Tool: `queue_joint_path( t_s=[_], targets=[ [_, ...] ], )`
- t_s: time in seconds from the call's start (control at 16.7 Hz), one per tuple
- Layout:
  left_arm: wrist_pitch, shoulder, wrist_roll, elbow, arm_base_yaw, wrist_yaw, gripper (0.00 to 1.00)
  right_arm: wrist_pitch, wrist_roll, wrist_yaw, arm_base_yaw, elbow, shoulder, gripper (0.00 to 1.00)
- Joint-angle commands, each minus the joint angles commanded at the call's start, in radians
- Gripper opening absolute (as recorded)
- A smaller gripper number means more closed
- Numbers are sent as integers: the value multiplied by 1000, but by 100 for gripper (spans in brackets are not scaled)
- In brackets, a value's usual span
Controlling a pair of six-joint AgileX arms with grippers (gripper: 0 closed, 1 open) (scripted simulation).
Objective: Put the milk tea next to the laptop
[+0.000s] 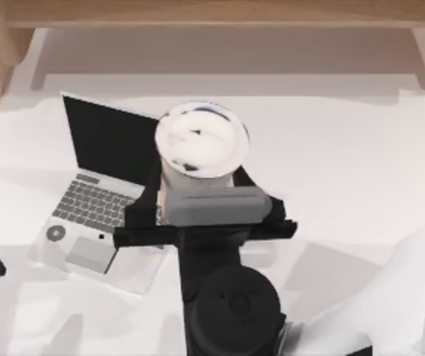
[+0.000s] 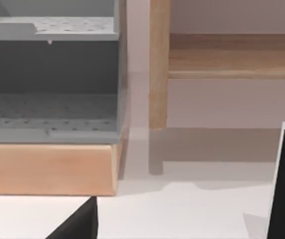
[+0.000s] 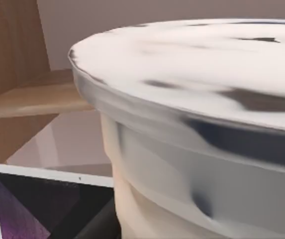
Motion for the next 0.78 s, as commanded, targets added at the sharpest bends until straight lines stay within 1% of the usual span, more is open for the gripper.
queue_joint_path(
  t_s=[0.48, 0.78],
  targets=[
    [0, 0, 0, 0, 0, 0, 100, 69, 15, 24, -34, -48, 26, 0],
    [0, 0, 0, 0, 0, 0, 100, 12, 27, 33, -90, -50, 85, 0]
  ],
)
